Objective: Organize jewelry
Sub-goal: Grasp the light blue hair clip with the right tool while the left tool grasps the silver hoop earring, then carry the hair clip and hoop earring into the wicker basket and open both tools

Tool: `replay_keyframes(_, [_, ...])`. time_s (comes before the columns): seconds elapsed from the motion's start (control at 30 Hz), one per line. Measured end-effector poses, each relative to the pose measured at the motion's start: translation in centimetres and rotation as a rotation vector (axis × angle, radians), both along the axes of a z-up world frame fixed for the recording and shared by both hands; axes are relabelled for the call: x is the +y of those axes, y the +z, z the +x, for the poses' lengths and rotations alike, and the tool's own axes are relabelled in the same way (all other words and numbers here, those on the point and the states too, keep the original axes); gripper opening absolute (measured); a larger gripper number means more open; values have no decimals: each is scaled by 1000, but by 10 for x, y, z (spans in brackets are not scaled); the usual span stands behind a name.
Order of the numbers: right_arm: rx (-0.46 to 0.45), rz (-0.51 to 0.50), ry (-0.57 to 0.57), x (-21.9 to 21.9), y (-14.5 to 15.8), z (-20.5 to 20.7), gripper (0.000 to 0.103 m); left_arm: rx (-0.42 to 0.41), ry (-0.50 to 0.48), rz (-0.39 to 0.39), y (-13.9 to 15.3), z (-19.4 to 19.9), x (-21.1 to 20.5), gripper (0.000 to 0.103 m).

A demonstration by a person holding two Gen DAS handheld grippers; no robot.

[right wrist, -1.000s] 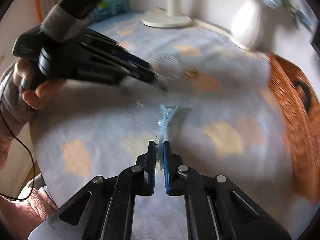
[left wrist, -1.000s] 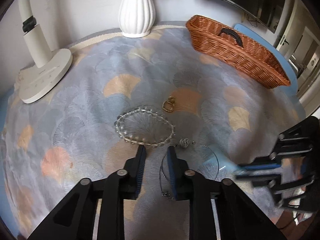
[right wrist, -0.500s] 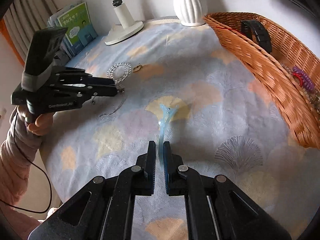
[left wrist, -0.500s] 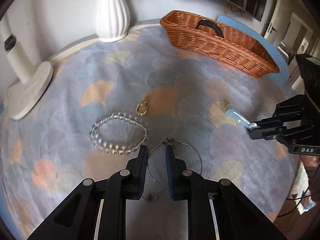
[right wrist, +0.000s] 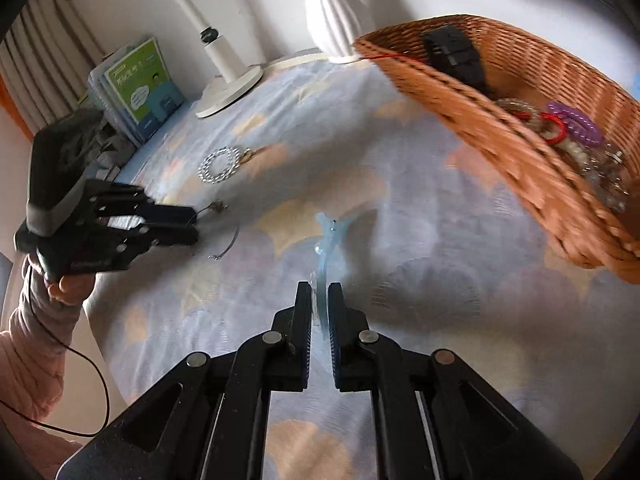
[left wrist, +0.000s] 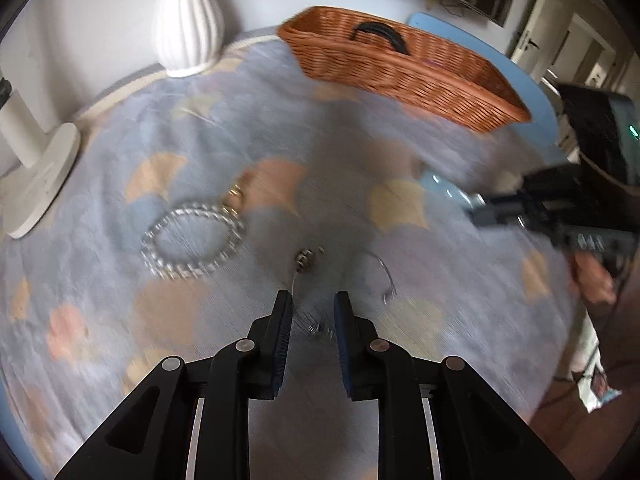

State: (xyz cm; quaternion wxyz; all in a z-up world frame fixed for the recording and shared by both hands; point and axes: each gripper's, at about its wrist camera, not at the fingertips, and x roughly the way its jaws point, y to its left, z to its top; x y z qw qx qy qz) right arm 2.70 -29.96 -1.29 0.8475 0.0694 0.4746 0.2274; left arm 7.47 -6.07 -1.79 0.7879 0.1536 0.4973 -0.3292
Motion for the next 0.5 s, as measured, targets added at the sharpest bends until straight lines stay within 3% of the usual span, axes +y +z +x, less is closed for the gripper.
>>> replay_keyframes(0.13, [2,18,-21,-8,2,-1,15,-26,24,20,3,0,0,22])
replay_keyframes(0.27, [-15,2,-36,-14,7,-7,29,-15,35,2,1,15,-2,22])
replay_keyframes(0.5, [-46,-54,0,-8,14,-8,31,-37,-13,13,-2,19,-16,23])
